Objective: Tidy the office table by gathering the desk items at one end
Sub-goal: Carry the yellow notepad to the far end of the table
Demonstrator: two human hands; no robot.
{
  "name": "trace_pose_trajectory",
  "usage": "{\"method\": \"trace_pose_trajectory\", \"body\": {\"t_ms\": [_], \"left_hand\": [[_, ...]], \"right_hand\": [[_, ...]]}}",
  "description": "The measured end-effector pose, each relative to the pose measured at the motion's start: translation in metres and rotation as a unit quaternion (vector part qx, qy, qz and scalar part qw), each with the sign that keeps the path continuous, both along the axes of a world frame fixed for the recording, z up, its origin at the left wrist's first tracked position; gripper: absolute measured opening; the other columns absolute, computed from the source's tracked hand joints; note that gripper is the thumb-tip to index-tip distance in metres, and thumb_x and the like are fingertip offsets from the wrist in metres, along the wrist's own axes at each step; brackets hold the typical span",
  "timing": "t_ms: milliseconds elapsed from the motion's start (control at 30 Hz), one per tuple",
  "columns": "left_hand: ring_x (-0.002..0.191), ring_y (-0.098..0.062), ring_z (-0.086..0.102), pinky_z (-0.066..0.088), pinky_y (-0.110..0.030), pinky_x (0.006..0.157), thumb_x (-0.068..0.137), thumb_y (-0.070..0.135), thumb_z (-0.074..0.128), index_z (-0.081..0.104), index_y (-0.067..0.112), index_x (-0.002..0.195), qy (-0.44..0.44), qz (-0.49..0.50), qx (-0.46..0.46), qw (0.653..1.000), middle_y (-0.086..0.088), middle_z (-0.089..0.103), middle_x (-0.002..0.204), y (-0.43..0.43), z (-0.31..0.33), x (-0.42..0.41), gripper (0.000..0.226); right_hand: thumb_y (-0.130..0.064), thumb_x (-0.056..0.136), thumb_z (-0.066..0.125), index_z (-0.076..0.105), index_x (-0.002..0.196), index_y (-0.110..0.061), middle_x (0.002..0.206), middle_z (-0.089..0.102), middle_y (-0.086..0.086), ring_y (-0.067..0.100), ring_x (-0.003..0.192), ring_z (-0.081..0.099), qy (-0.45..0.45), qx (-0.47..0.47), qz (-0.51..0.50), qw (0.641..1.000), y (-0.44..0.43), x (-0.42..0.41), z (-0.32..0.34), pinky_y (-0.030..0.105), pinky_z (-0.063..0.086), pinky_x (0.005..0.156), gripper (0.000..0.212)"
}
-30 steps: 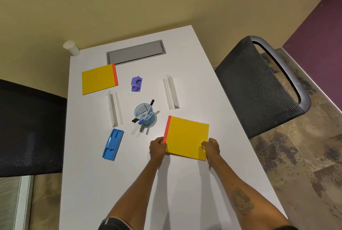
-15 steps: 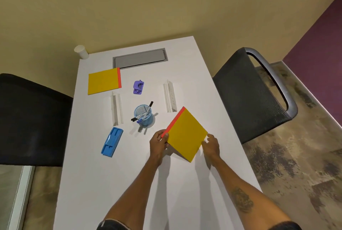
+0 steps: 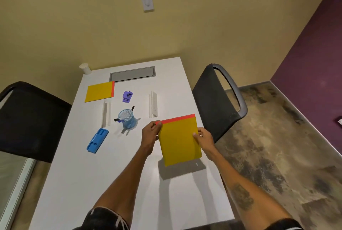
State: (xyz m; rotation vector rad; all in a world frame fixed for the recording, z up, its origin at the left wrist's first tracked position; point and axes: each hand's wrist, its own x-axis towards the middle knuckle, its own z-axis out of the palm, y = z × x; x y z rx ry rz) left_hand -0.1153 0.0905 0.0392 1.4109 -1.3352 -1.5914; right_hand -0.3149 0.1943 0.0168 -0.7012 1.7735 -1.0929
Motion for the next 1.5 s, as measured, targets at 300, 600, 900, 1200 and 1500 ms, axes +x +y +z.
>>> {"method": "trace_pose_trajectory", "body": {"t_ms": [300,600,900,1200,1500], "left_hand": [[0.102,-0.019,0.067,0.060,-0.034,0.078,0.099,0.029,0.057,0.064,0.014,0.126,0.046,-0.047,-0.132,0.989,-0.003,0.068,0.116,0.059,0.082,-0.154,0.032],[0.077,-0.024,0.060,0.052,-0.032,0.066,0.104,0.030,0.048,0.068,0.002,0.105,0.039,-0.155,-0.136,0.978,-0.014,0.064,0.087,0.111,0.104,-0.295,0.035],[0.081,-0.019,0.066,0.057,-0.029,0.072,0.099,0.011,0.057,0.059,0.007,0.135,0.075,-0.201,-0.092,0.973,-0.010,0.072,0.101,0.096,0.093,-0.380,0.036],[0.081,-0.010,0.063,0.058,-0.018,0.065,0.098,0.005,0.056,0.054,0.008,0.139,0.055,-0.171,-0.128,0.975,-0.006,0.067,0.109,0.010,0.101,-0.491,0.041],[0.096,-0.025,0.061,0.056,-0.036,0.080,0.096,0.002,0.059,0.063,-0.005,0.127,0.026,-0.082,-0.080,0.993,-0.016,0.067,0.110,-0.069,0.097,-0.572,0.032]], "right_hand": [[-0.005,0.095,0.060,0.053,0.131,0.007,0.123,0.064,0.026,0.031,0.100,0.064,-0.108,-0.130,-0.128,0.977,0.102,-0.137,0.067,0.051,0.051,0.096,0.039],[-0.002,0.094,0.061,0.052,0.132,0.007,0.113,0.068,0.020,0.015,0.081,0.066,-0.146,-0.196,-0.309,0.919,0.162,-0.256,0.106,0.044,0.053,0.093,0.040],[0.001,0.094,0.060,0.050,0.131,0.010,0.119,0.063,0.026,0.027,0.095,0.063,-0.141,-0.194,-0.343,0.908,0.145,-0.344,0.099,0.054,0.046,0.105,0.039],[-0.003,0.096,0.059,0.057,0.126,0.003,0.114,0.065,0.022,0.025,0.100,0.059,-0.066,-0.176,-0.323,0.928,0.045,-0.457,0.104,0.044,0.050,0.098,0.031],[0.003,0.097,0.042,0.057,0.137,-0.009,0.119,0.067,0.015,0.024,0.086,0.059,-0.039,-0.129,-0.256,0.957,-0.046,-0.547,0.097,0.032,0.046,0.067,0.044]]}}
